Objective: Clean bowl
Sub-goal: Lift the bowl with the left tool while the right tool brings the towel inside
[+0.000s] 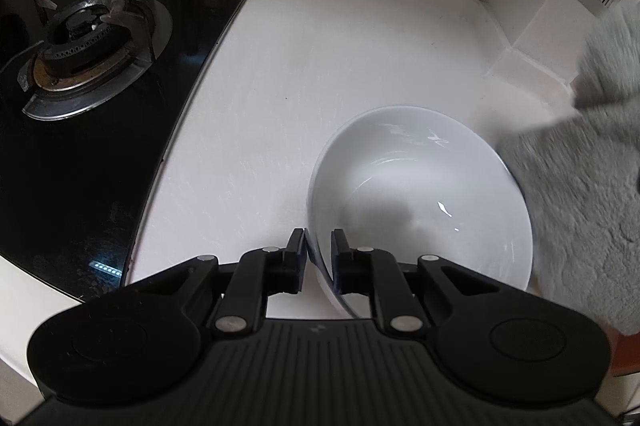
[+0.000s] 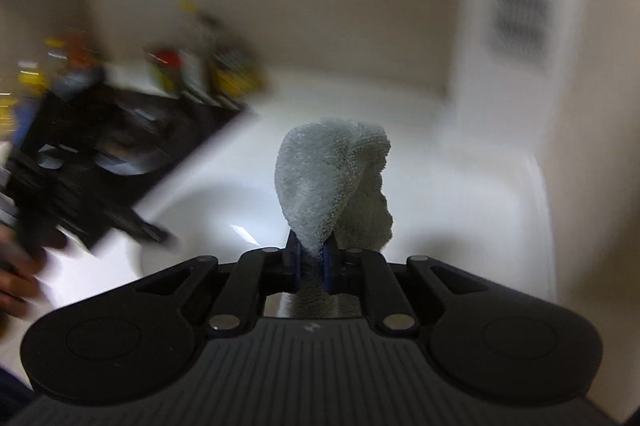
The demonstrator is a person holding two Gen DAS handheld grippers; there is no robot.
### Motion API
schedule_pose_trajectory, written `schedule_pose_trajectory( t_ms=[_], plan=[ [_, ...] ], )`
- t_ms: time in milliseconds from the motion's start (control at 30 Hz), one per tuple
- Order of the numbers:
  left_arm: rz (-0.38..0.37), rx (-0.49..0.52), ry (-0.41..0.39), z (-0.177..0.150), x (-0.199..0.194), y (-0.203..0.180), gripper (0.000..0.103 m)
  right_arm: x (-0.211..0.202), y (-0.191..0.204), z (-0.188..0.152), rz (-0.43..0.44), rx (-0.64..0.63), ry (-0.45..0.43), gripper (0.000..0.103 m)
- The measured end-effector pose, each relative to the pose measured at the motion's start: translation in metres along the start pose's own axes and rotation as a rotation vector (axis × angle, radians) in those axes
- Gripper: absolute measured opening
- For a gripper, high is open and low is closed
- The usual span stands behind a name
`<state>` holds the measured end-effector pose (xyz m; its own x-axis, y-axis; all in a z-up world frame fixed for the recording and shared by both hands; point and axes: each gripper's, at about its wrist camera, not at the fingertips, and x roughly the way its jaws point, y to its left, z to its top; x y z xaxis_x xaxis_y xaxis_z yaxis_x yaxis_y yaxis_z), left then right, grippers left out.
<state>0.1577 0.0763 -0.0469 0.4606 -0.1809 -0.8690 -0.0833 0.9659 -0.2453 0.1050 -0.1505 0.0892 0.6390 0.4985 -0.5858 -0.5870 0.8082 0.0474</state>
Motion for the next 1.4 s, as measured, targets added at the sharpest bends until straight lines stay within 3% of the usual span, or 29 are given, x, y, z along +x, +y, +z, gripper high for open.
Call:
schedule_pose_trajectory(
  t_ms=[67,233,367,467,800,933,1067,1200,1333,1400],
  plan=[
    [-0.019,-0.009,0.018,0.002,0.0,0.004,0.014,0.013,0.007,0.017,0.112,-0.073,0.024,0.008],
    [-0.034,0.029,0.041,0.007,0.001,0.004,0.014,0.082,0.023,0.031,0.376,-0.342,0.2,0.008],
    [-0.032,0.073,0.092,0.013,0.004,0.0,0.014,0.128,0.033,0.032,0.454,-0.576,0.308,0.008],
    [-0.025,0.106,0.107,0.014,0.005,-0.003,0.014,0.145,0.045,0.035,0.512,-0.678,0.346,0.008],
    [0.014,0.174,0.084,0.008,0.002,-0.015,0.015,0.181,0.058,0.029,0.336,-0.653,0.362,0.008],
    [0.026,0.179,0.055,0.008,0.001,-0.016,0.017,0.197,0.049,0.031,0.152,-0.548,0.404,0.008],
    [0.048,0.189,-0.001,0.014,0.004,-0.014,0.02,0.191,0.033,0.022,-0.018,-0.447,0.514,0.006],
    [0.059,0.214,-0.031,0.025,0.011,-0.014,0.02,0.17,0.038,0.01,-0.029,-0.479,0.636,0.007],
    [0.055,0.256,-0.027,0.036,0.018,-0.012,0.019,0.162,0.049,0.008,0.056,-0.663,0.548,0.007],
    [0.032,0.247,0.027,0.043,0.019,-0.009,0.014,0.158,0.054,0.007,0.099,-0.753,0.502,0.007]
  ],
)
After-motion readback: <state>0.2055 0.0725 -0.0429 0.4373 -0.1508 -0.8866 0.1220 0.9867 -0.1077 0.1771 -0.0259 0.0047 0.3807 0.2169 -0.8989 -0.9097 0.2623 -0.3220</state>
